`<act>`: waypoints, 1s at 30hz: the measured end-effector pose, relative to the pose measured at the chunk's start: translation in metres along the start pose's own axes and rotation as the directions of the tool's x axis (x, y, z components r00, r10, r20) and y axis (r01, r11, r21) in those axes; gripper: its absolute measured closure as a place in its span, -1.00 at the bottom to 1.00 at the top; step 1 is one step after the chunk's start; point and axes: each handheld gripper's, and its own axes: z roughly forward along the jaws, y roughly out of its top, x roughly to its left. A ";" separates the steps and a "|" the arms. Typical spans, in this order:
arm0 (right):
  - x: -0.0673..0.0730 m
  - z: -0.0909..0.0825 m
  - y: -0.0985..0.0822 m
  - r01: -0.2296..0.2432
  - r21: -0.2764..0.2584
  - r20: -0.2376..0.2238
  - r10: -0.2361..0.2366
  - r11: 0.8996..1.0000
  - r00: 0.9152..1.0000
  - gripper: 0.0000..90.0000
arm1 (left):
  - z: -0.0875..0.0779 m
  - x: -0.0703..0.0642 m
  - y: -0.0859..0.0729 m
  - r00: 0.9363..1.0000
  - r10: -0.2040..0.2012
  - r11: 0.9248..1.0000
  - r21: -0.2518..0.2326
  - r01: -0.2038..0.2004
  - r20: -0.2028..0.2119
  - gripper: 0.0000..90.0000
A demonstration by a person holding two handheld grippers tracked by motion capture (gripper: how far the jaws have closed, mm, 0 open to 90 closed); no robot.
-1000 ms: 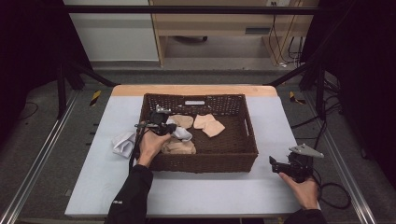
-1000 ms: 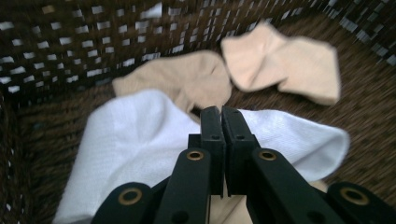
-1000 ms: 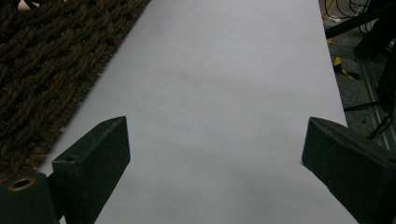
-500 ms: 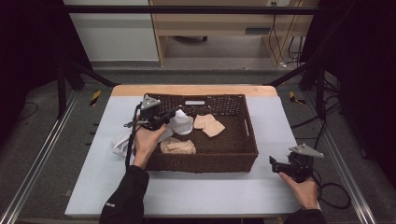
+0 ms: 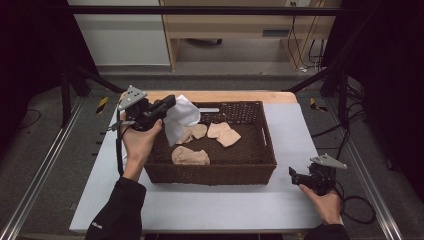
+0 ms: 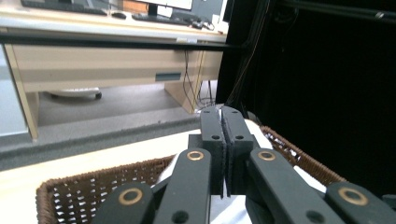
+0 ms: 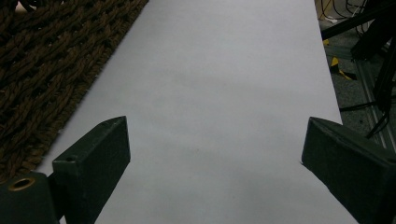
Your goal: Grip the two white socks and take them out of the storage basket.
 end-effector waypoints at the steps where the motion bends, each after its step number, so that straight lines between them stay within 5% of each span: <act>1: 0.000 0.000 0.000 0.000 0.000 0.000 0.000 1.000 1.000 -0.82 | 0.000 0.000 0.000 1.000 0.000 1.000 0.000 0.000 0.000 0.95; 15: 0.000 0.000 0.000 -0.002 0.002 0.007 0.002 1.000 1.000 -0.82 | -0.055 0.009 0.032 1.000 0.019 0.996 -0.086 -0.020 -0.018 0.95; 30: 0.000 0.000 0.000 -0.002 0.003 0.010 0.002 1.000 1.000 -0.82 | -0.119 0.044 0.046 0.993 -0.007 0.988 -0.154 -0.011 -0.117 0.95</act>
